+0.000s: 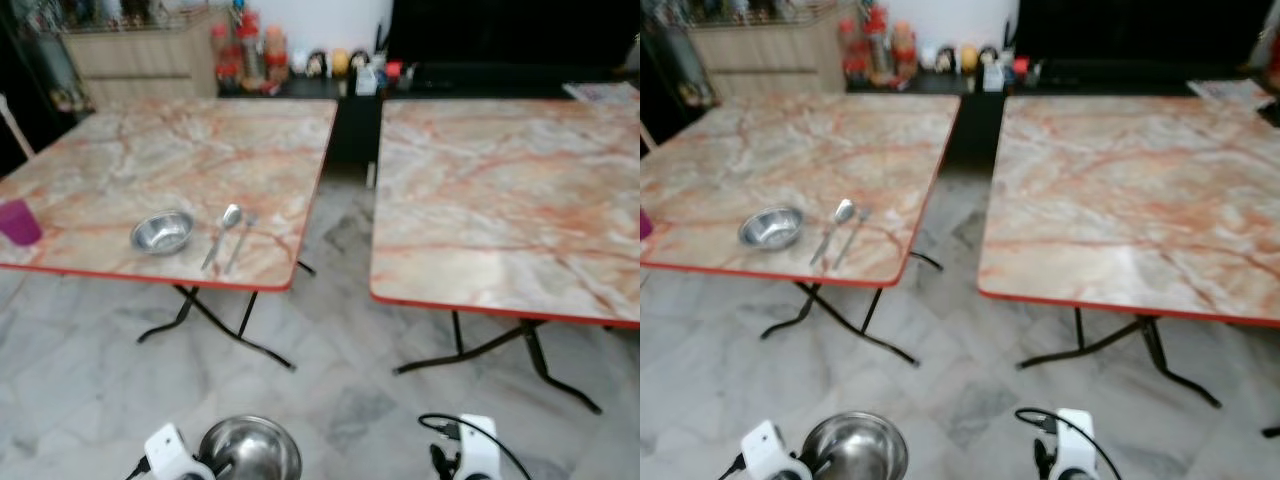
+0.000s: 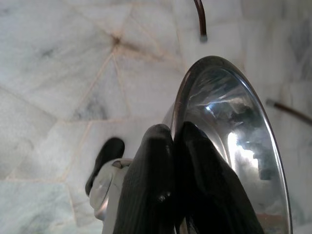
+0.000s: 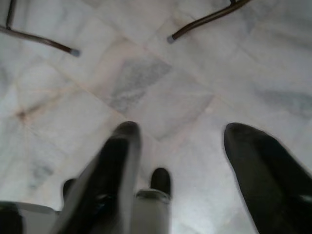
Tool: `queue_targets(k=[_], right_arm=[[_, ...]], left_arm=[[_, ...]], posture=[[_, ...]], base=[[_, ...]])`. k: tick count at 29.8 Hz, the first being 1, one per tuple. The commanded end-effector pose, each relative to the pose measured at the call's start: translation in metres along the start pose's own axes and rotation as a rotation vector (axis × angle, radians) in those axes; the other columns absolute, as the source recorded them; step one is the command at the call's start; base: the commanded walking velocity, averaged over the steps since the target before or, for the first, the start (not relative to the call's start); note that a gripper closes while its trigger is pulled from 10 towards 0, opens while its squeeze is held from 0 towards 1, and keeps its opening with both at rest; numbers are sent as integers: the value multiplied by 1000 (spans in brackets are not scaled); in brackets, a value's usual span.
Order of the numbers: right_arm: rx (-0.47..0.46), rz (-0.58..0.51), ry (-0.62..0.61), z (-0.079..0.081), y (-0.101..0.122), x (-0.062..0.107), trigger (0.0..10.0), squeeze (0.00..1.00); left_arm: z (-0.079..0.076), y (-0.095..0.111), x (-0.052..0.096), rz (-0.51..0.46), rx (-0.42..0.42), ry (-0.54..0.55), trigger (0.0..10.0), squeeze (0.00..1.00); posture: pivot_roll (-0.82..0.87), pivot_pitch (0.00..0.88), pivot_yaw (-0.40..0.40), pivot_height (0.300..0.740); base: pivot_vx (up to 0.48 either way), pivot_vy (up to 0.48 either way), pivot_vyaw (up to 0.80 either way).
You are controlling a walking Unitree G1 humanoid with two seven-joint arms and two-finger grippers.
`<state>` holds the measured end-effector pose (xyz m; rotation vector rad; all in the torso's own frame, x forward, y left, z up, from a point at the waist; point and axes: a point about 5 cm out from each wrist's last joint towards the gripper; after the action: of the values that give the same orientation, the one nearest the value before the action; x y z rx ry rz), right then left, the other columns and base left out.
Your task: Setting the table
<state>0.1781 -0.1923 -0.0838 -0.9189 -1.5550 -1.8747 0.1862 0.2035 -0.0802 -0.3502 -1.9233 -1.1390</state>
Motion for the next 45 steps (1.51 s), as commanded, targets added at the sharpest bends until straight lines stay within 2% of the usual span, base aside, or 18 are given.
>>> queue_targets(k=[1, 8, 11, 19, 28, 34, 38, 45], right_arm=[[-14, 2, 12, 5, -2, 0, 10000, 0], [-45, -6, 19, 8, 2, -2, 10000, 0], [-43, -5, 14, 8, 2, -2, 10000, 0], [-34, -15, 18, 10, 3, -2, 10000, 0], [-53, -11, -7, 7, 0, -1, 10000, 0], [-74, -12, -5, 8, 2, -2, 10000, 0], [-55, -27, 6, 12, 6, -3, 10000, 0], [-54, -25, 12, 13, 8, -4, 10000, 0]], left_arm=[[2, 4, 0, -6, -20, 0, 10000, 0], [1, 6, -1, -7, -32, -8, 10000, 0], [1, 6, -1, -7, -36, -9, 10000, 0], [1, 9, -1, -12, -42, -11, 10000, 0], [0, 9, -2, -17, -39, -16, 10000, 0], [3, 10, -1, -21, -32, -9, 10000, 0], [8, 9, 0, -23, -79, 15, 10000, 0], [14, 5, 1, -29, -96, 19, 10000, 0]], posture=[[-69, 0, 35, 740], [-74, 0, 40, 740], [-74, 0, 41, 740], [-69, 0, 40, 740], [-54, 0, 37, 740], [-44, 0, 34, 740], [-39, 0, 26, 740], [-36, 0, 21, 740]], base=[[0, -300, 0], [0, -302, -92], [0, -301, -796], [0, -301, 0], [0, -301, 0], [0, -302, -130], [0, -216, -391], [0, 0, 0]])
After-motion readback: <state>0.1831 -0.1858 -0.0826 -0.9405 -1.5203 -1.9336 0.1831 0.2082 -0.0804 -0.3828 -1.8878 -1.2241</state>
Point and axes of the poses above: a point about 5 cm out from each wrist's last joint towards the gripper, its own x axis pointing back from the gripper into the wrist, its own y axis along the axis of the wrist's last joint, z = x × y, and after that the axes turned 4 degrees about -x, right-handed
